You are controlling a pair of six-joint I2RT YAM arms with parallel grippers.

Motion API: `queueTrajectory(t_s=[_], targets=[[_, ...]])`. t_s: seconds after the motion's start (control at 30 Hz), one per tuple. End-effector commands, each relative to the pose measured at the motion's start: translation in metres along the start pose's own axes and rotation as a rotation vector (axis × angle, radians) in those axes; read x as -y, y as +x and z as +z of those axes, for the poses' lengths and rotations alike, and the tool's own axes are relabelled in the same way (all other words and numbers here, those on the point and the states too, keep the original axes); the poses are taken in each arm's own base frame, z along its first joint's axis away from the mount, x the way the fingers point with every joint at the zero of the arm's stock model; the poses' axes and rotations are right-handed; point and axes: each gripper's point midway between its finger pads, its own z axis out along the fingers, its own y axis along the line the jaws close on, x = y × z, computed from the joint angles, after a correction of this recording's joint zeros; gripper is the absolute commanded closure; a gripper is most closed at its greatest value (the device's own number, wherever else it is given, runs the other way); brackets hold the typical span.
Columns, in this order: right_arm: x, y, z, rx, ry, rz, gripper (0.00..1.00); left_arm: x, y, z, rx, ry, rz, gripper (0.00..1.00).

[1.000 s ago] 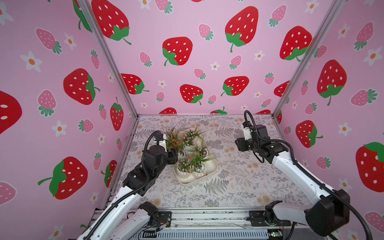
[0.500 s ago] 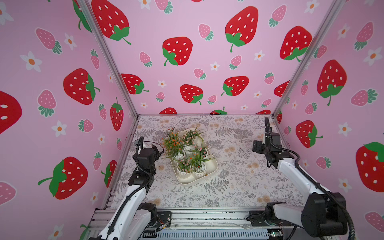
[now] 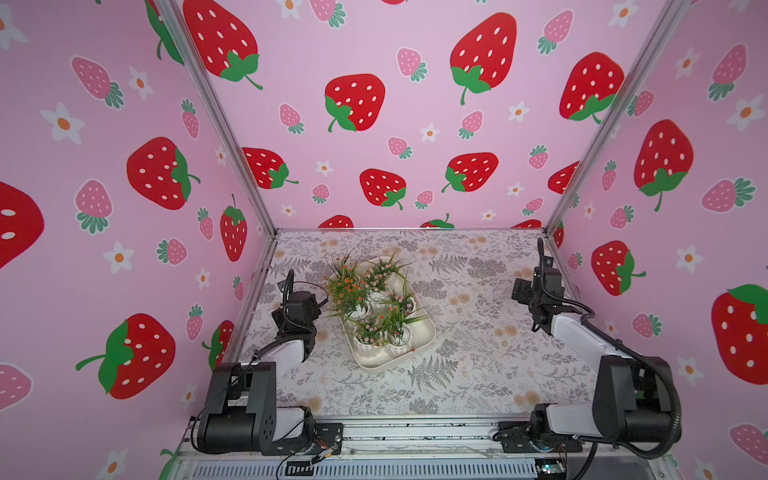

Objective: Put the potted gypsophila into the storage box
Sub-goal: Reset both arms

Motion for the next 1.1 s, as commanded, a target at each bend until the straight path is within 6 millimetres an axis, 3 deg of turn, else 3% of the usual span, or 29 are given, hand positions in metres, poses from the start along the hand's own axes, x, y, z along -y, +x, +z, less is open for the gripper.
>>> queueTrajectory(t_s=[0.0,0.13,0.43,0.6,0.8,1.07], targets=[[0.012,-0.011,0.011,0.068,0.037,-0.001,0.08,0.011,-0.018,0.0,0.097,0.065,-0.023,0.14],[0.025,-0.017,0.015,0.135,0.058,-0.028,0.08,0.023,-0.013,0.006,0.128,0.114,-0.019,0.14],[0.006,-0.001,0.01,0.155,-0.095,-0.075,0.09,0.055,-0.001,0.01,0.108,0.217,0.102,0.13],[0.0,0.017,0.016,0.175,-0.126,-0.097,0.11,0.056,-0.001,0.012,0.111,0.207,0.105,0.12],[-0.028,0.026,0.029,0.193,-0.252,-0.151,0.11,0.056,-0.001,0.012,0.105,0.208,0.109,0.01],[-0.03,0.03,0.029,0.185,-0.244,-0.168,0.06,0.056,-0.001,0.012,0.105,0.208,0.108,0.01]])
